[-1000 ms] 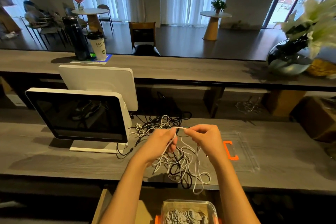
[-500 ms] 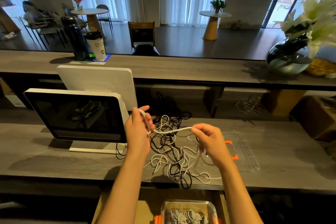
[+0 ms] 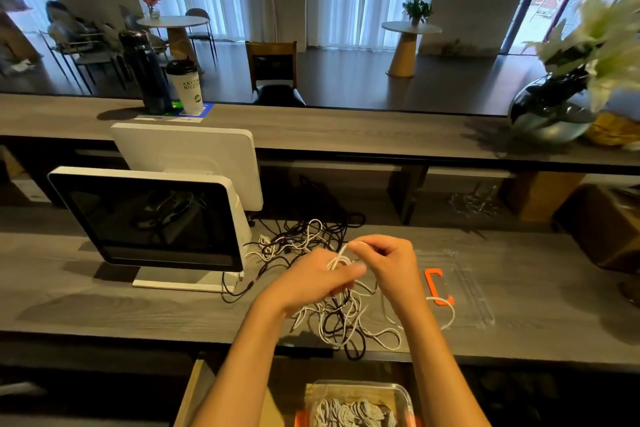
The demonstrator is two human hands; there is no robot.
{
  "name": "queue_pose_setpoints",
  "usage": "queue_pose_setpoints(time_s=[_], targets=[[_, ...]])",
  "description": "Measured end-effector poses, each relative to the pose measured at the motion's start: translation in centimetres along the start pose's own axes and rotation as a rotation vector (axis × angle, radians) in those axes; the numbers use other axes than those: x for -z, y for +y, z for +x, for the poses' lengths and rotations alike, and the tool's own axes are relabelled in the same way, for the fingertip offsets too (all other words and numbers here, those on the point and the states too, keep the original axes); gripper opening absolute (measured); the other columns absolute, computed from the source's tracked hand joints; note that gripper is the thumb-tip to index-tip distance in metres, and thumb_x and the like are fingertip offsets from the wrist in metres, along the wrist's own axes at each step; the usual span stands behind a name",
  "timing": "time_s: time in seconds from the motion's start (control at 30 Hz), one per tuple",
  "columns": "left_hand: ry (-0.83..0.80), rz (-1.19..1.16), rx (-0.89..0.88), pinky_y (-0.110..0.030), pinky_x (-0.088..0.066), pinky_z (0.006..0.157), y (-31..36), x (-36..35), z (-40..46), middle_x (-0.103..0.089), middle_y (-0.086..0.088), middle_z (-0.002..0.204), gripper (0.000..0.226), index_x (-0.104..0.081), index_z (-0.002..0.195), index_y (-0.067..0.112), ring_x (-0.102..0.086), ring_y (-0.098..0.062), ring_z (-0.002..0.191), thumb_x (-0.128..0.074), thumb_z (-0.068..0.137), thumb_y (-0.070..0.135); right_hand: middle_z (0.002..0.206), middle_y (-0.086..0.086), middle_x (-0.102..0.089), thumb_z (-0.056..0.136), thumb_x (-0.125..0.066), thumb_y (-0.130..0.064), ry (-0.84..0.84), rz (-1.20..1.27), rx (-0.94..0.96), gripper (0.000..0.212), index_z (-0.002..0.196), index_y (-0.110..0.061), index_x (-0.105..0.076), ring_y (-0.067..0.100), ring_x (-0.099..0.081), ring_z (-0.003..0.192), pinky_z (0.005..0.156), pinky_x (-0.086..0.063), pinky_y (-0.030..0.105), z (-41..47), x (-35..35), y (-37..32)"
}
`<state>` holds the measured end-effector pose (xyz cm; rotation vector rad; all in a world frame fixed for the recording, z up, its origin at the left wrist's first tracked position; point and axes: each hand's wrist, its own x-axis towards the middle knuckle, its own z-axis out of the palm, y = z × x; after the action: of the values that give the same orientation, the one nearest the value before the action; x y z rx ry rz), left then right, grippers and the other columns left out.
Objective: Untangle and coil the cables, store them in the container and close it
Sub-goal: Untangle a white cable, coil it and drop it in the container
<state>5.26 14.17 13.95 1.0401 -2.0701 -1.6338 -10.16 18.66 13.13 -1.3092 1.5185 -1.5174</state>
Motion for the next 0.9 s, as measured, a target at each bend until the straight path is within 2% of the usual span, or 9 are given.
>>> queue_pose_setpoints(time_s=[0.1, 0.17, 0.37, 0.5, 0.6, 0.67, 0.73, 0.8, 0.9], targets=[[-0.003, -0.053, 0.008, -0.024, -0.031, 0.052, 0.0, 0.3, -0.3, -0.045, 0.005, 0.054, 0.049, -0.061, 0.065, 0.02, -0.037, -0.01, 0.051, -0.042, 0.103, 0.046, 0.061, 0.003, -0.067, 0.083, -0.078, -0.02, -0.023, 0.002, -0.05, 0.015, 0.068, -0.017, -0.077, 0.015, -0.055, 0.059, 0.057, -0.044, 0.026, 0.2, 0.2, 0.7], [0.061, -0.118, -0.006, -0.023, -0.037, 0.054, 0.0, 0.7, -0.6, -0.048, 0.003, 0.056, 0.052, -0.062, 0.069, 0.015, -0.042, -0.011, 0.052, -0.038, 0.105, 0.045, 0.055, 0.005, -0.059, 0.084, -0.077, -0.023, -0.037, 0.003, -0.105, 0.025, 0.065, -0.007, -0.073, 0.012, -0.049, 0.054, 0.054, -0.041, 0.023, 0.2, 0.4, 1.0], [0.656, -0.384, -0.004, -0.025, -0.056, 0.056, -0.7, 3.2, -0.3, -0.077, -0.009, 0.085, 0.048, -0.07, 0.102, 0.006, -0.074, -0.024, 0.074, -0.034, 0.107, 0.037, 0.059, 0.005, -0.065, 0.091, -0.068, -0.016, -0.113, 0.053, -0.184, 0.023, 0.071, -0.01, -0.076, 0.016, -0.056, 0.054, 0.059, -0.047, 0.027, -0.1, 2.2, 2.1], [0.625, -1.144, -0.148, -0.042, -0.057, 0.088, -0.3, 3.0, -0.2, -0.075, -0.01, 0.111, 0.045, -0.062, 0.119, 0.008, -0.074, -0.025, 0.099, -0.033, 0.107, 0.04, 0.061, -0.004, -0.062, 0.092, -0.068, -0.013, -0.187, 0.014, -0.18, 0.012, 0.085, -0.01, -0.078, 0.011, -0.051, 0.055, 0.053, -0.044, 0.023, -0.2, 2.0, 2.5], [0.66, -1.47, -0.216, -0.038, -0.06, 0.077, 0.2, 4.0, -0.5, -0.071, -0.004, 0.081, 0.044, -0.065, 0.105, 0.009, -0.073, -0.017, 0.076, -0.037, 0.105, 0.044, 0.061, -0.006, -0.062, 0.091, -0.069, -0.014, -0.189, -0.027, -0.174, 0.011, 0.085, -0.015, -0.078, 0.009, -0.05, 0.057, 0.053, -0.041, 0.019, -0.3, 2.0, 2.5], [0.757, -1.302, -0.166, -0.028, -0.055, 0.057, 0.0, 4.1, -0.4, -0.059, -0.001, 0.069, 0.044, -0.064, 0.098, 0.01, -0.058, -0.013, 0.059, -0.037, 0.106, 0.043, 0.062, -0.009, -0.064, 0.091, -0.069, -0.012, -0.179, -0.043, -0.154, 0.011, 0.085, -0.015, -0.078, 0.003, -0.054, 0.059, 0.056, -0.043, 0.016, -0.4, 2.1, 2.4], [0.893, -0.875, -0.08, -0.025, -0.047, 0.05, -0.3, 3.6, -0.3, -0.055, -0.001, 0.065, 0.042, -0.065, 0.094, 0.009, -0.05, -0.012, 0.055, -0.037, 0.107, 0.039, 0.065, -0.011, -0.065, 0.092, -0.068, -0.013, -0.181, -0.078, -0.107, 0.012, 0.085, -0.017, -0.077, 0.001, -0.055, 0.062, 0.06, -0.045, 0.017, -0.4, 2.0, 2.2], [0.943, -0.448, -0.048, -0.027, -0.045, 0.05, -0.6, 3.0, 0.1, -0.055, -0.002, 0.065, 0.04, -0.066, 0.09, 0.009, -0.05, -0.012, 0.054, -0.038, 0.107, 0.034, 0.065, -0.015, -0.063, 0.093, -0.066, -0.014, -0.219, -0.131, -0.042, 0.013, 0.085, -0.02, -0.074, 0.001, -0.053, 0.063, 0.061, -0.043, 0.016, -0.3, 1.8, 1.6], [0.81, 0.024, 0.028, -0.028, -0.042, 0.059, -0.4, 2.4, 0.6, -0.059, 0.0, 0.067, 0.04, -0.068, 0.086, 0.011, -0.054, -0.014, 0.06, -0.039, 0.106, 0.03, 0.069, -0.014, -0.064, 0.093, -0.066, -0.013, -0.241, -0.152, 0.041, 0.012, 0.086, -0.019, -0.073, 0.0, -0.054, 0.065, 0.063, -0.044, 0.017, 0.0, 1.3, 0.6]])
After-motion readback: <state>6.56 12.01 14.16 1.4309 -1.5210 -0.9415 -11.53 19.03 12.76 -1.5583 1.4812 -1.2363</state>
